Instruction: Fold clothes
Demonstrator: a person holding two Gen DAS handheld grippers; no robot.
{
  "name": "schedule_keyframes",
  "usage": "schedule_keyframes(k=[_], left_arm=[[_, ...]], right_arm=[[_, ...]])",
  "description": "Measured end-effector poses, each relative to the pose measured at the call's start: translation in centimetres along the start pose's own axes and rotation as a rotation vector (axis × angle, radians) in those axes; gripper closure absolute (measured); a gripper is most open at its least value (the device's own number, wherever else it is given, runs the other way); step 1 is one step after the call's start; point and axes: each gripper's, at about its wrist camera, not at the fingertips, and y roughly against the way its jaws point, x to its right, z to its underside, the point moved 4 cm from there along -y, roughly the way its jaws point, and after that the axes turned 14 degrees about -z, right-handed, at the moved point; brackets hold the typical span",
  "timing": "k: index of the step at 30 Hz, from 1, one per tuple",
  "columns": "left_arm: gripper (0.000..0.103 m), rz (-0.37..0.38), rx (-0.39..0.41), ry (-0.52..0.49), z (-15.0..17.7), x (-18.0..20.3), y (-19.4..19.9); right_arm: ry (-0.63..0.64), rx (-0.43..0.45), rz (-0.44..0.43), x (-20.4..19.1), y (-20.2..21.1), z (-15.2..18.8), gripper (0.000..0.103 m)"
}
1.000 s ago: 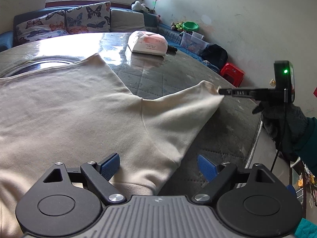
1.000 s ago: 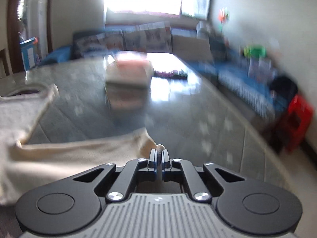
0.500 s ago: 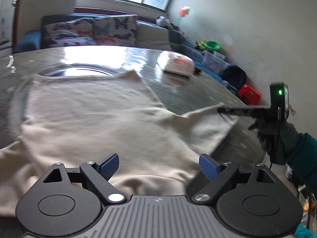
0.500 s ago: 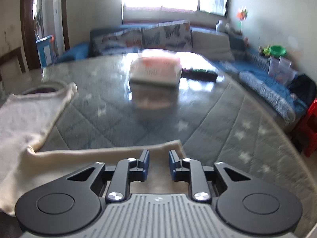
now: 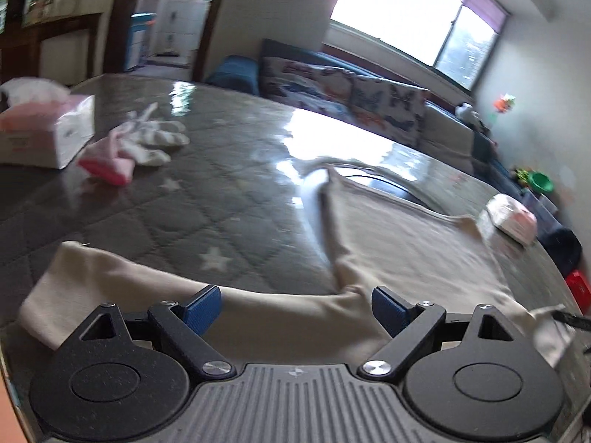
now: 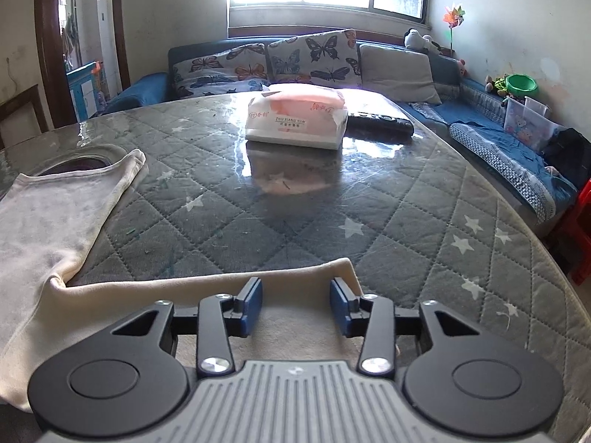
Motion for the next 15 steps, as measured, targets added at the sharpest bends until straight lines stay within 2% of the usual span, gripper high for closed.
schedule_keyframes(k=[5, 9, 12, 15], left_arm=[[0.013, -0.082, 0.018, 0.025, -0.2, -2.7, -0.8], [0.012, -0.142, 0.021, 0.015, -0.6, -3.5, -0.5], [0.012, -0.105, 0.024, 0.011, -0.7, -2.8, 0.4], [0.012, -0.059, 0.043, -0.056, -0.2, 0.0, 1.9]], right_arm=[[0.011, -0.004, 0.029, 0.1, -0.2, -0.1, 0.045], [-0.016, 0.009, 0.025, 0.7, 0.0, -0.2, 0.045], [-0.024, 0.035, 0.017, 0.7, 1.1, -0.2, 0.045], [-0.023, 0.048, 0.023, 0.8, 2.1, -0.2, 0.045]])
